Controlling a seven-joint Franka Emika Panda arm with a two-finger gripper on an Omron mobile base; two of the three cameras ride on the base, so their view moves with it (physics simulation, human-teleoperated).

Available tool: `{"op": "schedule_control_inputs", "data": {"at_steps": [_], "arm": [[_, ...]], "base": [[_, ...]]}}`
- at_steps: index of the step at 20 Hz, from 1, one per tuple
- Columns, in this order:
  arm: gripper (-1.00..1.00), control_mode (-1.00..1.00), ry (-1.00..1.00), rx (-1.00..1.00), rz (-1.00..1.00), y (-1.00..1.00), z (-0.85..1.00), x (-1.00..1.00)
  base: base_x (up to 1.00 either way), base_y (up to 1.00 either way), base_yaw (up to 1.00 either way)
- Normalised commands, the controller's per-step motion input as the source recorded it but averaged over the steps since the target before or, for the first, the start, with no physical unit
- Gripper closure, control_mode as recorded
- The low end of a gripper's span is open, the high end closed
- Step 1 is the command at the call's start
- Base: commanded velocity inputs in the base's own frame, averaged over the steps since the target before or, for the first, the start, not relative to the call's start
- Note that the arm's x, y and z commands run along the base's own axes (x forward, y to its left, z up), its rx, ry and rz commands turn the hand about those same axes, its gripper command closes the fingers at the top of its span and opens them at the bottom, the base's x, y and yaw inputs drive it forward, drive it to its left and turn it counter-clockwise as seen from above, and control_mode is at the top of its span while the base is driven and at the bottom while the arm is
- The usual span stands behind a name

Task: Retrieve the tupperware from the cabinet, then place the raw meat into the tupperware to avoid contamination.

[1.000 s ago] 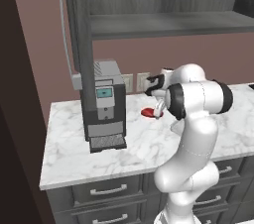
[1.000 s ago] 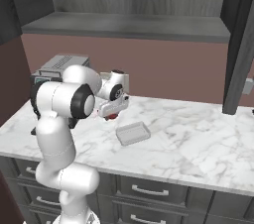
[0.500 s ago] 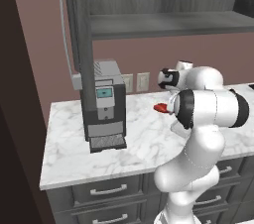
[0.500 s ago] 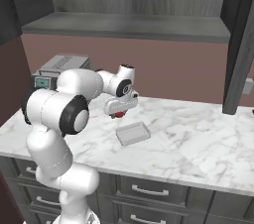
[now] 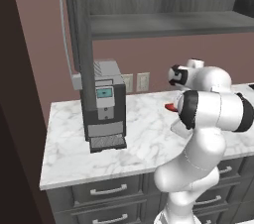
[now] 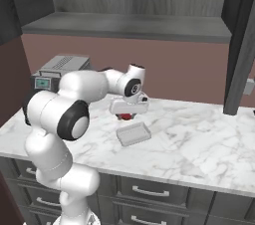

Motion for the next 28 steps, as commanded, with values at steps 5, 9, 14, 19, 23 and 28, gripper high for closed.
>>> {"op": "schedule_control_inputs", "data": {"at_steps": [5,9,14,19,23,28], "arm": [[1.0,-1.0,0.12,-0.02,-0.43,-0.02,0.0,0.0],[1.0,-1.0,0.05,0.0,-0.44,0.0,0.0,0.0],[1.0,-1.0,0.04,-0.03,-0.41,0.0,-0.01,-0.04],[1.0,-1.0,0.07,-0.05,-0.35,0.0,-0.01,-0.17],[1.0,-1.0,0.1,-0.07,-0.32,0.0,-0.05,-0.24],[1.0,-1.0,0.16,-0.09,-0.3,0.0,-0.1,-0.23]], "base": [[0.0,0.0,0.0],[0.0,0.0,0.0],[0.0,0.0,0.0],[0.0,0.0,0.0],[0.0,0.0,0.0],[0.0,0.0,0.0]]}}
